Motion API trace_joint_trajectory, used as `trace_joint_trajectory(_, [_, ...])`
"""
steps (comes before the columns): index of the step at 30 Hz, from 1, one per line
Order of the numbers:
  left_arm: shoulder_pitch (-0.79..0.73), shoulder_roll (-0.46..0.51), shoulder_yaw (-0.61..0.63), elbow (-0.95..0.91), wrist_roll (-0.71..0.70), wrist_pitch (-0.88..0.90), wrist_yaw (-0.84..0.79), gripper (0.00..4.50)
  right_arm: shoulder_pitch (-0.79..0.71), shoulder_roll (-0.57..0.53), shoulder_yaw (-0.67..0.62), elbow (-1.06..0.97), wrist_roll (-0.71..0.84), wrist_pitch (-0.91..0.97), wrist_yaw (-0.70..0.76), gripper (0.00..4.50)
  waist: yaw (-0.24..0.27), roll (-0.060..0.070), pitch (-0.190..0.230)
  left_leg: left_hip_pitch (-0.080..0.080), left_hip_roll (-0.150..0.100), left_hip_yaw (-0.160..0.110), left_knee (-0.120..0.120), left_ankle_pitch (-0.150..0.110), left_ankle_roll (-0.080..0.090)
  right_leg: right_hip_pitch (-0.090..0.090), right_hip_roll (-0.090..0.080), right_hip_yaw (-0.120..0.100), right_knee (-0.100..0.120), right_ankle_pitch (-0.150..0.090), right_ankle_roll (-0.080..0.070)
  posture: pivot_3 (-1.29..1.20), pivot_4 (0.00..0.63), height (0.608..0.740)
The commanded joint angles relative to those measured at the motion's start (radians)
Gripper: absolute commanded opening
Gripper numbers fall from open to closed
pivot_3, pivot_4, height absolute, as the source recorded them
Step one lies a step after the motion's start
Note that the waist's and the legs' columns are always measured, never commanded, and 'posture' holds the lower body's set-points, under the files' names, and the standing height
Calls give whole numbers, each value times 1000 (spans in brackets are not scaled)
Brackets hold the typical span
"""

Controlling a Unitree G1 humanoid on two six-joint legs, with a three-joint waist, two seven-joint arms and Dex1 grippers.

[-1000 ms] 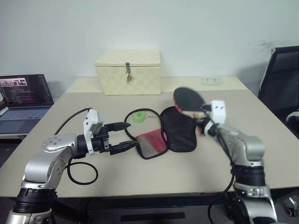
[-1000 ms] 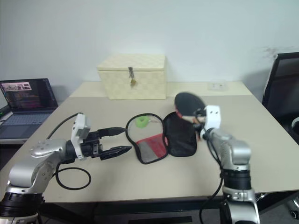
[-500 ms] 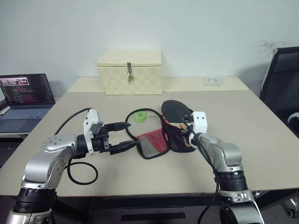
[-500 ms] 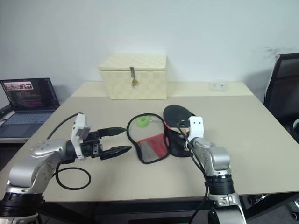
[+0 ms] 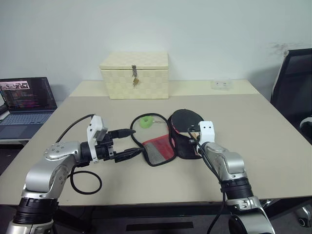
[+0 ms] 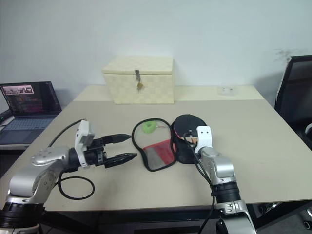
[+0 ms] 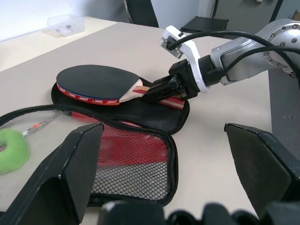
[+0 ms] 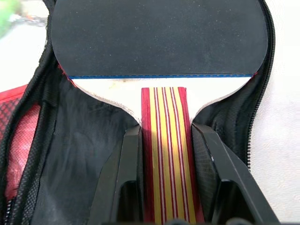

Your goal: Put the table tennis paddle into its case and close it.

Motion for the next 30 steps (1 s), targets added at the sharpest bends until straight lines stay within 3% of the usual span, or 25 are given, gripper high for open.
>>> trace_joint_trajectory(1, [-3,17,24,-39,-4,-14,5,4500,-20,-8,16,-45,-18,2,3,1407,0,0,0,0,0,0,0,0,0,0,0,0,0,0,0,0,150,740])
trace_joint_trajectory(8, [3,18,24,-42,-5,-11,5,4500,3,-10,54,-125,-36,49,21,3740,0,0,0,0,0,0,0,0,0,0,0,0,0,0,0,0,150,740])
trace_joint_trajectory(10, [9,20,25,-38,2,-10,14,4500,19,-51,85,-242,-4,122,83,4434,0,0,0,0,0,0,0,0,0,0,0,0,0,0,0,0,150,740])
trace_joint_trajectory(13, [29,31,32,-20,26,-15,33,4500,37,-169,105,-421,94,226,248,4478,2,0,0,0,0,-1,0,0,0,0,0,0,0,0,0,0,150,740])
trace_joint_trajectory(17, [48,49,23,48,94,-49,59,4500,54,-336,35,-557,220,261,428,4478,3,0,0,0,0,-2,0,0,0,1,0,-1,-1,0,0,0,150,740])
trace_joint_trajectory(20, [30,46,-8,128,191,-126,105,3914,34,-408,1,-588,286,255,514,4500,4,-1,0,1,0,-1,0,0,0,1,0,-1,0,0,0,0,150,740])
trace_joint_trajectory(24, [-25,20,-42,243,269,-189,147,2400,21,-537,-6,-621,360,214,670,4500,5,-1,0,1,0,-1,0,0,0,1,0,-1,0,0,0,0,150,740])
trace_joint_trajectory(30, [-117,-9,-99,394,376,-206,228,231,44,-613,-26,-659,461,222,767,4500,7,-1,0,0,0,-1,0,0,0,1,0,-2,-1,0,0,0,150,740])
